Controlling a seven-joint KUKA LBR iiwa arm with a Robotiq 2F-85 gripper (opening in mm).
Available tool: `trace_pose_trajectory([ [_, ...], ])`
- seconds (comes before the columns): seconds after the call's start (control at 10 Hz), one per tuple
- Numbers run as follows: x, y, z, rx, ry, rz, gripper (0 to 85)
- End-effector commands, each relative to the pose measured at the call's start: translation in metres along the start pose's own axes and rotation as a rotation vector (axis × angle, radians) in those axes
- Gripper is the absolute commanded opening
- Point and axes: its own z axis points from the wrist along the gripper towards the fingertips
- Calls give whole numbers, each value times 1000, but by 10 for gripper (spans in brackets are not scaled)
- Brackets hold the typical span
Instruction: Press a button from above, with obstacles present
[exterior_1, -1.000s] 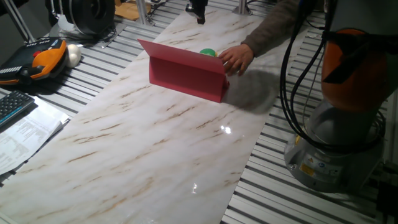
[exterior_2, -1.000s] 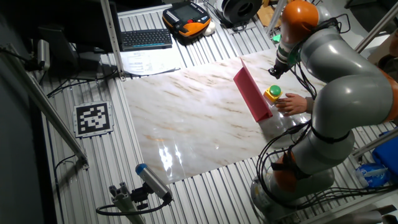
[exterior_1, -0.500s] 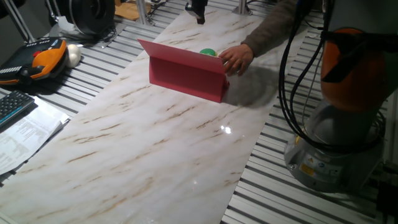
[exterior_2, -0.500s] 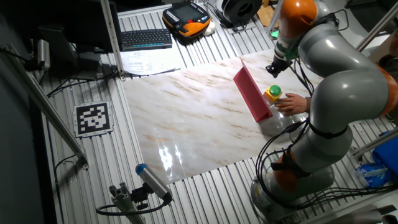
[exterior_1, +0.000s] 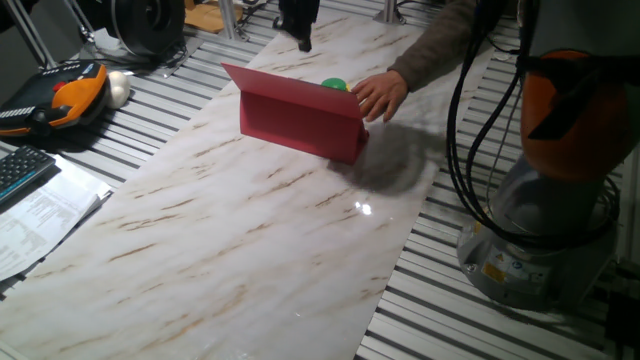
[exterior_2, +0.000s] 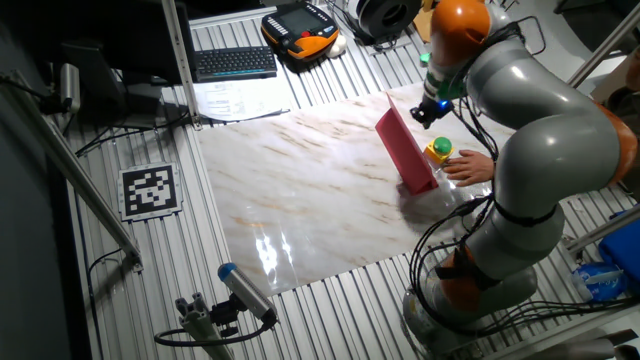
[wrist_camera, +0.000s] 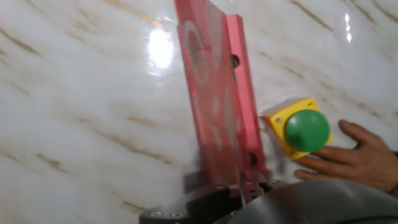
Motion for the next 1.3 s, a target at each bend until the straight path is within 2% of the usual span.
trace_pose_trajectory([
  [0.0,6,29,1,4,-5,25,0],
  [0.3,12,40,6,5,-10,69,0],
  [0.4,11,40,6,8,-6,85,0],
  [0.5,8,40,8,-4,6,116,0],
  [0.7,-1,40,12,-2,22,147,0],
  [0.8,-4,38,12,4,21,141,0],
  [0.9,-6,35,10,-9,33,136,0],
  [1.2,-3,35,9,-18,35,133,0],
])
